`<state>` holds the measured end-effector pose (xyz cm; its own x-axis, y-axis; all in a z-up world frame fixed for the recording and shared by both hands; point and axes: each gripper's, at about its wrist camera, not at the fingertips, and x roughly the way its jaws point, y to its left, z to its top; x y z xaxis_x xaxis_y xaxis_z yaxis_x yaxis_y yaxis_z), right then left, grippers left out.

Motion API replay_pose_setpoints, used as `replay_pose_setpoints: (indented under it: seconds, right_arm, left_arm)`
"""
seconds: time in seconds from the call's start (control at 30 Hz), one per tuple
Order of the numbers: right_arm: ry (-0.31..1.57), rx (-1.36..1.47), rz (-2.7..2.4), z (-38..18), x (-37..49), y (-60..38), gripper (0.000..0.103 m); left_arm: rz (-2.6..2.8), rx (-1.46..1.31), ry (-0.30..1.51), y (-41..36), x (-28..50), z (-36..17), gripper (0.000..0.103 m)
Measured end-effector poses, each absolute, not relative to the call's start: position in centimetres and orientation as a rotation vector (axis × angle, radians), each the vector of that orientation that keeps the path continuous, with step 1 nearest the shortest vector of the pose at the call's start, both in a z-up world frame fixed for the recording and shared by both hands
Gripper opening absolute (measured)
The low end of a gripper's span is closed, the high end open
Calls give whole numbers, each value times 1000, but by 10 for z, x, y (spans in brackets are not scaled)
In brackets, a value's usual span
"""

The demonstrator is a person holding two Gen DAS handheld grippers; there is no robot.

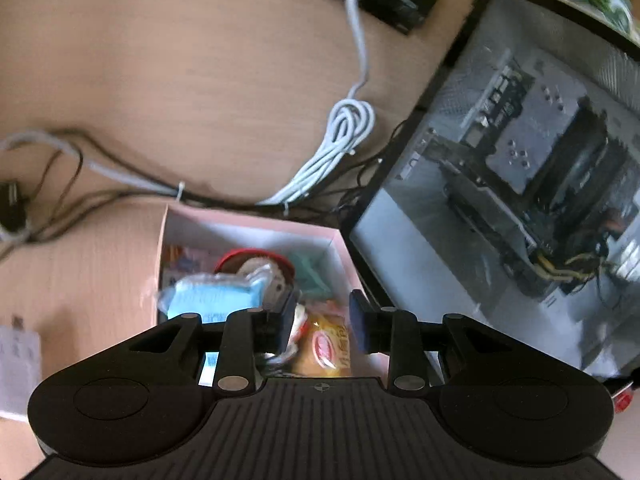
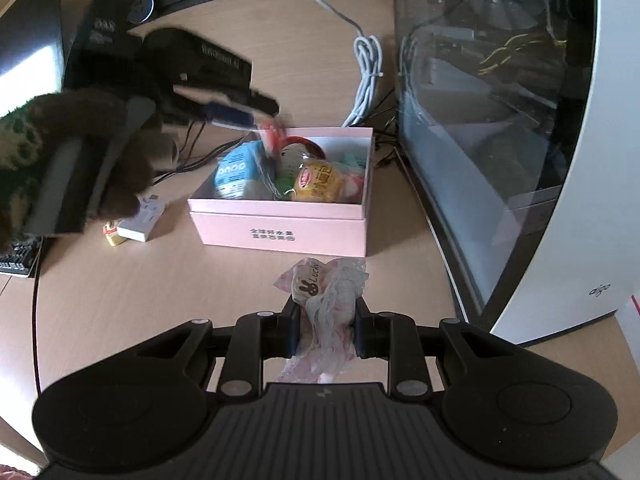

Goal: Organize objects
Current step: 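Drop the doll into the pink box with left tool while right tool lifts the bag, then lower the bag into the pink box and open the right tool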

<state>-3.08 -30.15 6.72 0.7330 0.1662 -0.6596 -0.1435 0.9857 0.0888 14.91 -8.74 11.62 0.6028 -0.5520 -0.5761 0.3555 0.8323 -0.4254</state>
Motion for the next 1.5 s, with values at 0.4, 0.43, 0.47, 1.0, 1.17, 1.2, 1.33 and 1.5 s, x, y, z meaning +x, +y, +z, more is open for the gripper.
replay_pose_setpoints:
  seconds: [0.4,0.43,0.47,1.0,1.17,1.2,1.33,1.5]
  right_arm:
    - [683,204,221,107,83,-292,24]
    - [695,242,217,108,107,-290,24]
    - [713,279,208,106,129,-289,24]
    - [994,180,-7,24,303,-253,36]
    - [946,281,4,48,281,-267,73]
    - [916,307,16,56,270,-271,74]
    - [805,288,58,80,221,-274,75]
    - [691,155,109,95,157,-261,81]
  left_arm:
    - [-509,-433,847,2,68,82,32]
    - [-504,-435,858,9,59,78,32]
    - [-495,-441,868,17,50,74,32]
    - [-223,-603,861,140,-8,36,32]
    - [-258,-600,856,139,2,37,32]
    - [-266,-599,856,138,4,37,32]
    - [-283,-597,860,128,11,35,32]
    - [-290,-563,844,111,15,37,32]
